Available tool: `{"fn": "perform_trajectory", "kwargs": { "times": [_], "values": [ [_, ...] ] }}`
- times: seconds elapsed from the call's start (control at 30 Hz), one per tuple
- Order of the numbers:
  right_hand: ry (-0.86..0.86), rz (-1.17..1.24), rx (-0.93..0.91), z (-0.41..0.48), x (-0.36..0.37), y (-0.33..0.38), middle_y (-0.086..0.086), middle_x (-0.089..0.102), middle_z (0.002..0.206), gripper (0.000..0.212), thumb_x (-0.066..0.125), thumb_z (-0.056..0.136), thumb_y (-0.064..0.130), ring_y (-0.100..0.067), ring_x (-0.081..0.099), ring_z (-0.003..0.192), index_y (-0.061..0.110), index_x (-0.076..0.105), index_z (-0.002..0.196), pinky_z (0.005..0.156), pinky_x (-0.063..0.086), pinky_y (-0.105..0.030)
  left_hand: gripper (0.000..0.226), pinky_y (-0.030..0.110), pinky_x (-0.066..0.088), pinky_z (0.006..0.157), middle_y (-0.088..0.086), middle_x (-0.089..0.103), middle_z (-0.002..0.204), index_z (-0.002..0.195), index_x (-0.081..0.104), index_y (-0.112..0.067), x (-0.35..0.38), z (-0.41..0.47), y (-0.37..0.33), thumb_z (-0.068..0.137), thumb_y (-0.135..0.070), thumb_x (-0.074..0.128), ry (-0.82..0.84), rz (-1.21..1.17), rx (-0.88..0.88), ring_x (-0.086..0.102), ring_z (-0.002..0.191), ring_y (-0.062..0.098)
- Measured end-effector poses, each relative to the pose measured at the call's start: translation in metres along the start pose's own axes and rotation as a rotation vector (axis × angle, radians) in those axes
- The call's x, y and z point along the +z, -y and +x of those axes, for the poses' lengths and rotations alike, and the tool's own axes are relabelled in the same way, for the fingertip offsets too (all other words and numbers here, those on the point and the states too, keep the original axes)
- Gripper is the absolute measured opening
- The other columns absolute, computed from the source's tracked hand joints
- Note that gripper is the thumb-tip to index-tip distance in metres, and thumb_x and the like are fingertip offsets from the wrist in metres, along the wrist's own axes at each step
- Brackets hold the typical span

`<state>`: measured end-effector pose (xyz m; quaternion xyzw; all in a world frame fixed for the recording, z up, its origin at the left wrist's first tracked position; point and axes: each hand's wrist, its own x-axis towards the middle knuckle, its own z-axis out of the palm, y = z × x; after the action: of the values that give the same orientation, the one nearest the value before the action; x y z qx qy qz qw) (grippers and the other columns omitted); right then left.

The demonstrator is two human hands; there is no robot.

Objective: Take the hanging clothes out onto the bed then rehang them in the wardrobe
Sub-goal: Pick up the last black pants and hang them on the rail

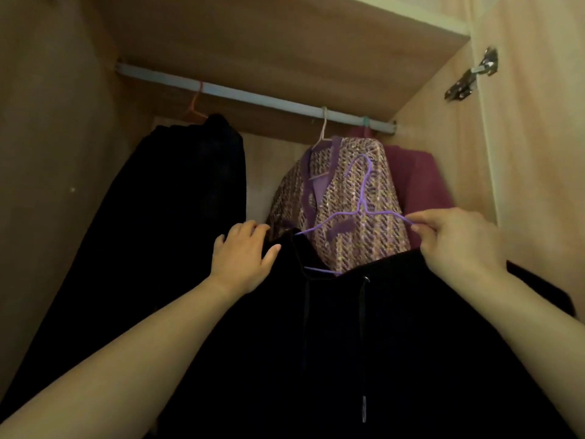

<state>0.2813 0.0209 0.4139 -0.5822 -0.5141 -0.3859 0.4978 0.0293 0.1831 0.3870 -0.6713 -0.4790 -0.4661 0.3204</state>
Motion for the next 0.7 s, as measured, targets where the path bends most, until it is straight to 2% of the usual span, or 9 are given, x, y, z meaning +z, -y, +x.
{"fn": "perform_trajectory", "kwargs": {
  "times": [0.1,0.27,0.43,0.57,0.7],
  "values": [
    [-0.053,-0.067,0.02,0.035,0.018,0.027,-0.012,0.069,0.105,0.022,0.057,0.088,0.028,-0.037,0.062,0.096,0.036,0.069,0.105,0.076,0.048,-0.036,0.049,0.05,0.032,0.105,0.003,0.038,0.144,0.132,0.045,-0.021,0.006,0.041,0.027,0.093,-0.05,0.041,-0.121,-0.011,0.022,0.031,0.134,0.024],
    [-0.105,-0.086,0.039,0.095,0.046,0.062,-0.009,0.068,0.107,0.019,0.057,0.088,0.025,-0.035,0.06,0.097,0.031,0.071,0.1,0.078,0.047,-0.035,0.049,0.049,0.034,0.105,0.005,0.031,0.149,0.135,0.043,-0.021,0.003,0.109,0.06,0.093,-0.047,0.044,-0.254,-0.007,0.094,0.025,0.138,0.025],
    [-0.111,-0.114,0.066,0.128,0.084,0.085,-0.008,0.066,0.111,0.023,0.058,0.086,0.022,-0.033,0.06,0.101,0.034,0.069,0.103,0.078,0.046,-0.032,0.053,0.049,0.034,0.105,0.005,0.021,0.153,0.142,0.033,-0.022,-0.001,0.162,0.067,0.096,-0.046,0.042,-0.218,-0.047,0.073,0.02,0.14,0.028],
    [-0.128,-0.055,0.068,0.146,0.119,0.092,-0.004,0.067,0.111,0.025,0.054,0.09,0.02,-0.031,0.06,0.103,0.032,0.068,0.106,0.081,0.046,-0.032,0.057,0.052,0.031,0.108,0.004,0.02,0.154,0.146,0.026,-0.026,0.003,0.191,0.068,0.095,-0.047,0.042,-0.243,-0.047,0.109,0.019,0.141,0.027],
    [-0.153,0.013,0.062,0.182,0.144,0.092,-0.001,0.067,0.111,0.024,0.052,0.091,0.022,-0.028,0.06,0.104,0.032,0.068,0.106,0.08,0.046,-0.031,0.055,0.052,0.025,0.111,0.0,0.025,0.152,0.142,0.031,-0.029,0.003,0.222,0.078,0.093,-0.05,0.044,-0.267,-0.073,0.109,0.02,0.14,0.024]
  ]
}}
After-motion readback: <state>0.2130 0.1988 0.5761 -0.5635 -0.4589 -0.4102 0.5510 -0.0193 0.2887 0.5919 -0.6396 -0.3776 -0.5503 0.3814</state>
